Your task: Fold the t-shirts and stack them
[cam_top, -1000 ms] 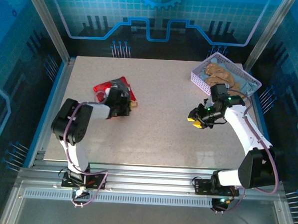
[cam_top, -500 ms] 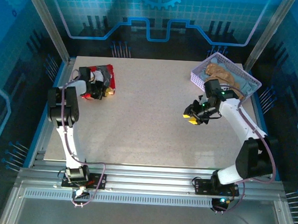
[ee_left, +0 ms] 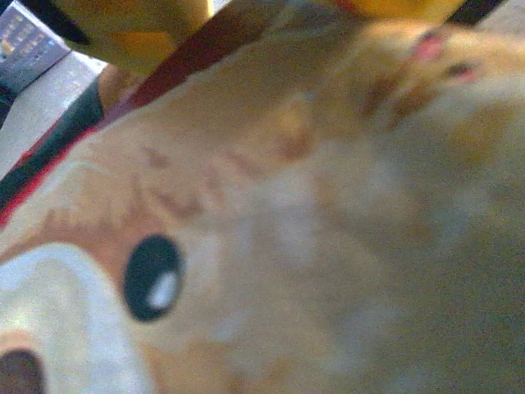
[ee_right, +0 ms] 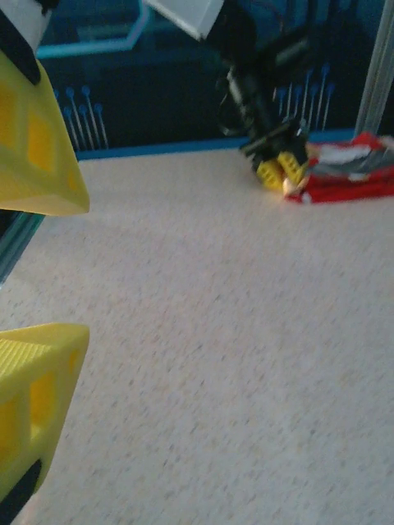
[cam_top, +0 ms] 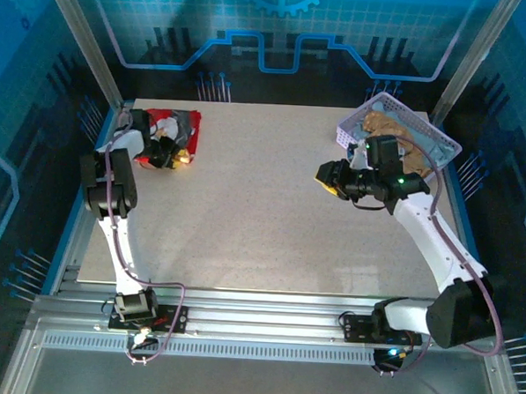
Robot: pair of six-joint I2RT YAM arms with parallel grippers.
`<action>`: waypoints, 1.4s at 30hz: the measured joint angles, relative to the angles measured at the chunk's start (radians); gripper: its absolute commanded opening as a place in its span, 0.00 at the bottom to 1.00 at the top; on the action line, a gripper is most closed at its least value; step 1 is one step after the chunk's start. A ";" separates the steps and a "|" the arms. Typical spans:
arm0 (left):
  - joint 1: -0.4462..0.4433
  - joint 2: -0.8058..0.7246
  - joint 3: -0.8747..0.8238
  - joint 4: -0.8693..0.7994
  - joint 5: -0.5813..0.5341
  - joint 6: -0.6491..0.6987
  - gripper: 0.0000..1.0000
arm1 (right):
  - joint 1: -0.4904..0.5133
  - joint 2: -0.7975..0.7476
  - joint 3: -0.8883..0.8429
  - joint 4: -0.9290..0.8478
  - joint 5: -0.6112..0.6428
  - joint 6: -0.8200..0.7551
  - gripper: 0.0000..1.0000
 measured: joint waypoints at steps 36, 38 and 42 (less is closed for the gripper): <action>-0.288 -1.334 -1.313 0.540 -0.906 0.496 0.99 | 0.008 -0.165 -0.349 0.127 0.885 -0.419 1.00; -0.288 -1.247 -1.331 0.640 -0.891 0.566 0.99 | 0.008 -0.174 -0.469 0.255 0.935 -0.477 1.00; -0.288 -1.061 -1.331 0.845 -0.867 0.645 0.99 | 0.007 -0.117 -0.610 0.485 0.983 -0.596 1.00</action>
